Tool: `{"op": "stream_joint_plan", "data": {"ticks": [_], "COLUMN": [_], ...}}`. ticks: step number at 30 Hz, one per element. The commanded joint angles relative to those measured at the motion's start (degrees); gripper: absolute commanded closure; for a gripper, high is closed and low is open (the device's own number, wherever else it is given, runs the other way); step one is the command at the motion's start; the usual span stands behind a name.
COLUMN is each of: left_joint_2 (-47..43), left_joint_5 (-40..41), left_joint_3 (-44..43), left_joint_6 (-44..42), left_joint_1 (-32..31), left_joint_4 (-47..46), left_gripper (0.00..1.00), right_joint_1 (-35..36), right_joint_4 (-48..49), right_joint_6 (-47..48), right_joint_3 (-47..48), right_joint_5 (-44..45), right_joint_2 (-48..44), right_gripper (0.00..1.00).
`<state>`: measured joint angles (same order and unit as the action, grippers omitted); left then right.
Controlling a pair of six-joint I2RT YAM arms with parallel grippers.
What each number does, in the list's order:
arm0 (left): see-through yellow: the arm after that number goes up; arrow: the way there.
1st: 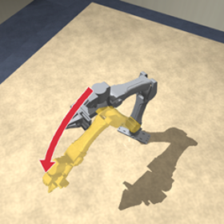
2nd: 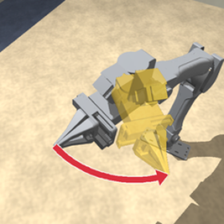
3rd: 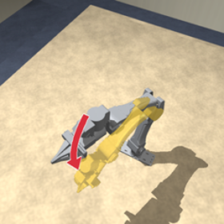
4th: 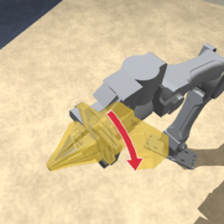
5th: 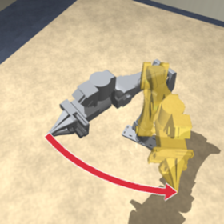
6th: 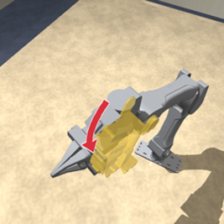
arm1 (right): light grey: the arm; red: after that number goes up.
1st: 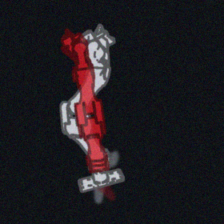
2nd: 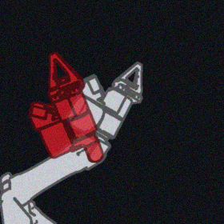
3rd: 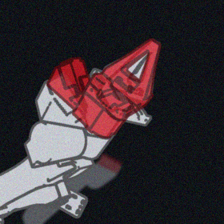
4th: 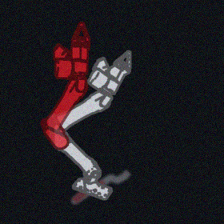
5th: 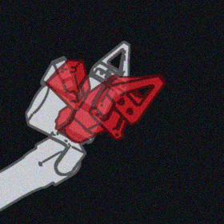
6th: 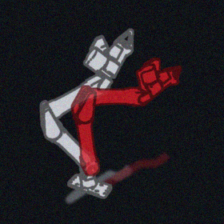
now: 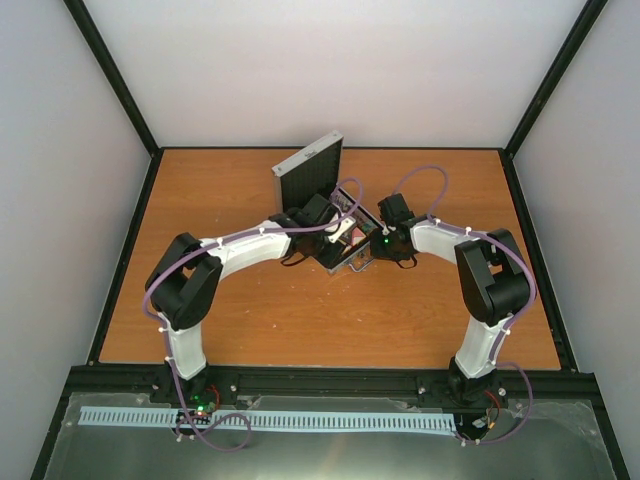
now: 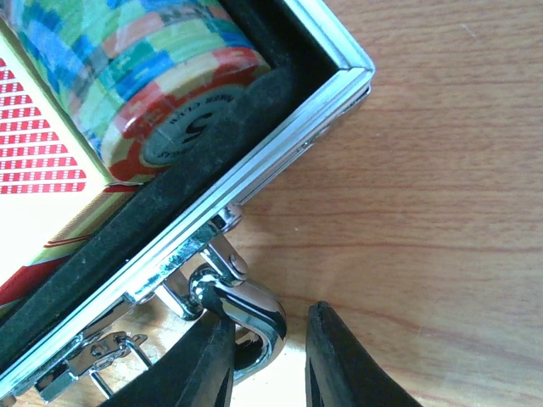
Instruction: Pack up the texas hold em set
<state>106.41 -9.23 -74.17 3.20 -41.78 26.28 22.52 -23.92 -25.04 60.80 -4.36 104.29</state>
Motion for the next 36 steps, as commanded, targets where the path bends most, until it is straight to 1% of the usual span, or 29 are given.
{"op": "stream_joint_plan", "data": {"ticks": [1,11,23,29,36], "left_joint_2": [2.05,3.61,2.85,3.31,4.04], "left_joint_5": [1.29,2.36,1.34,-0.77,-0.30], "left_joint_3": [3.65,9.98,20.02,22.75,22.25], "left_joint_6": [0.35,0.52,5.04,8.19,8.74], "left_joint_1": [0.30,0.35,0.46,1.08,2.24], "left_joint_4": [-0.51,-2.63,-5.78,-7.48,-7.57], "left_gripper": [0.99,0.99,0.99,0.99,0.99], "right_joint_1": [-0.90,-0.91,-0.95,-0.99,-0.99], "right_joint_4": [-2.62,-2.51,-2.35,-2.48,-2.68], "right_joint_6": [-0.10,-0.19,-0.06,-0.10,-0.08], "right_joint_3": [-2.09,-2.36,-2.50,-2.48,-2.02], "right_joint_5": [3.49,3.66,3.83,4.00,4.06], "right_joint_2": [0.83,0.70,0.44,0.00,-0.91], "right_gripper": [0.74,0.74,0.74,0.74,0.74]}}
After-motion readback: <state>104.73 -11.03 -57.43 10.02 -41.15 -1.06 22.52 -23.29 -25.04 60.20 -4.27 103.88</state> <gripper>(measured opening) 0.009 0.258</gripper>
